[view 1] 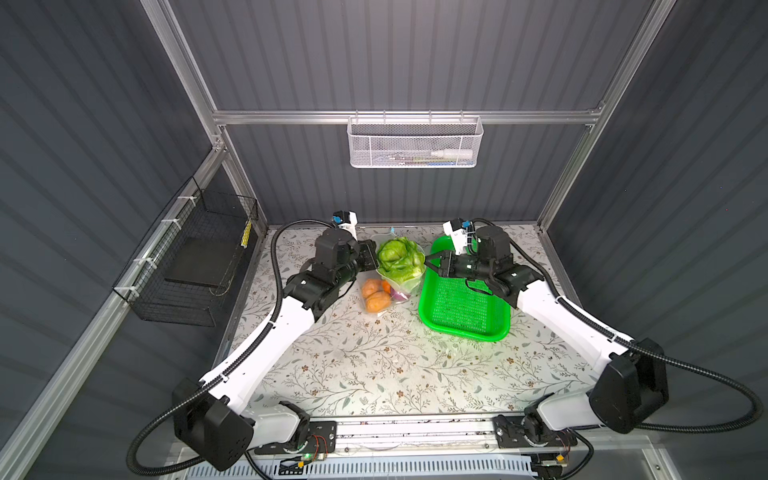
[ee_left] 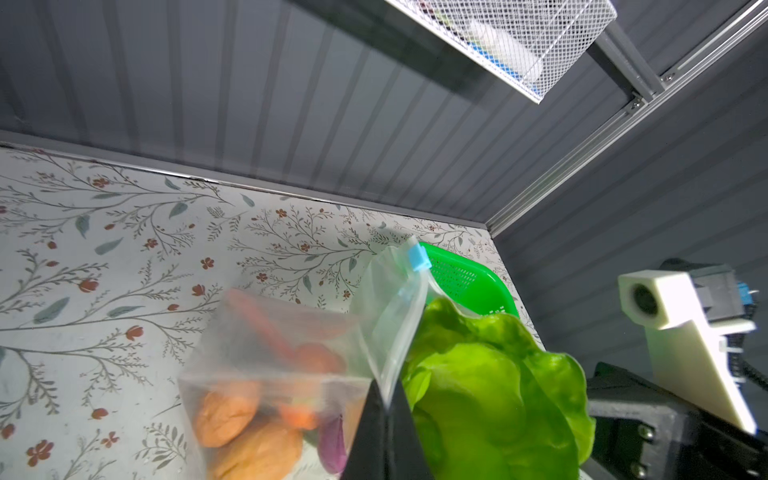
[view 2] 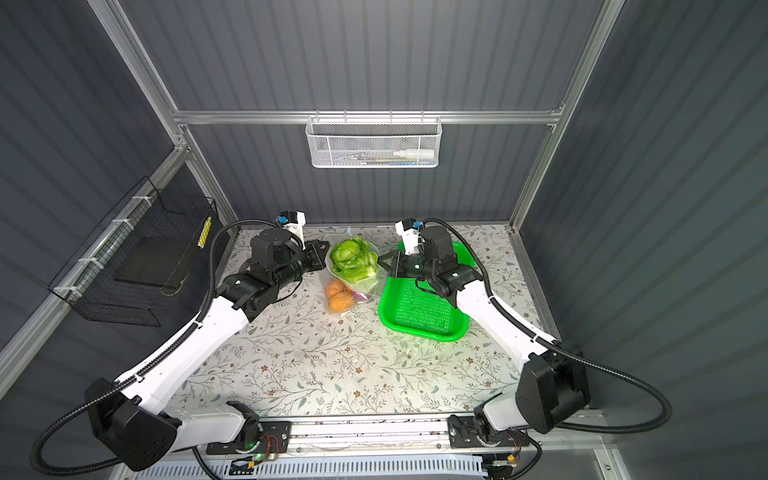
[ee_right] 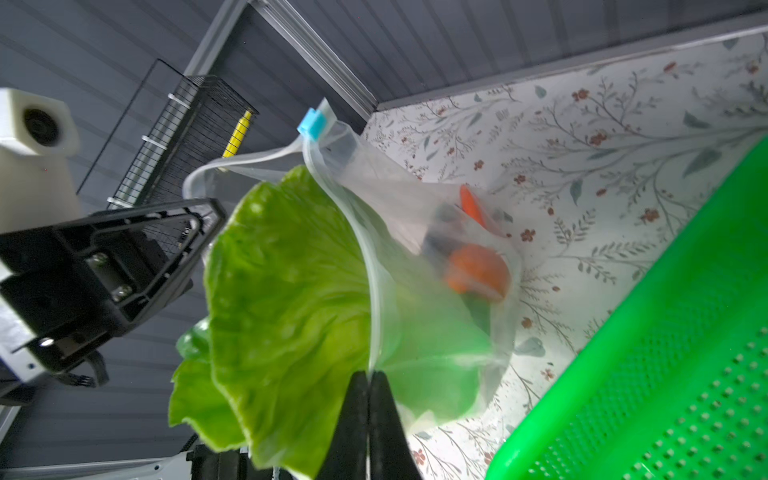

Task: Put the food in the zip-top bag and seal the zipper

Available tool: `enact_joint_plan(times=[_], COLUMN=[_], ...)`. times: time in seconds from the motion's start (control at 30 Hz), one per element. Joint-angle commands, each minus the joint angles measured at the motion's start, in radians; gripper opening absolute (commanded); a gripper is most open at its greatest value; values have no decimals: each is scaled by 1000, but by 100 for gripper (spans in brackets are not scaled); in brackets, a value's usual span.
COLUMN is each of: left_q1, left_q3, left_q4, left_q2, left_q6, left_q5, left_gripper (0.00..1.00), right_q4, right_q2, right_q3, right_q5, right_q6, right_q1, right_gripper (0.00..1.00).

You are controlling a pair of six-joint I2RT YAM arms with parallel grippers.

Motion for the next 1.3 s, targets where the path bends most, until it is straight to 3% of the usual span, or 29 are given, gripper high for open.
enact_joint_plan(times=[0.0, 0.37, 0.6, 0.73, 0.8, 0.9, 1.03, 1.13, 1.27], left_q1=[6, 16, 21, 21, 21, 21, 22, 21, 21], left_q3=[35, 58, 116, 84, 68, 79, 106, 108, 98], left_q4=[-31, -147, -240, -168, -127, -116, -151, -138, -128], left_q2=[-53, -100, 5, -31, -67, -86, -99, -130, -145], left_q6=[67, 151, 151, 135, 131, 139, 175, 208, 206], left_q5=[-73, -211, -147, -118, -115, -103, -144, -197, -207], left_gripper=[0, 0, 0, 0, 0, 0, 0, 0, 0], right_q4=[-45, -54, -86, -130, -86, 115, 203, 228, 90], right_q2=[-12, 11, 60, 70, 58, 28, -4, -28, 16], right_q3=[77, 188, 217, 235, 222, 149, 131, 103, 143], right_q5=[21, 51, 47, 61, 7, -115, -142, -91, -35], right_q6=[-58, -81, -113, -141, -124, -15, -9, -18, -51], right_q1=[29, 42, 81, 86, 80, 56, 49, 50, 50], right_gripper=[0, 0, 0, 0, 0, 0, 0, 0, 0])
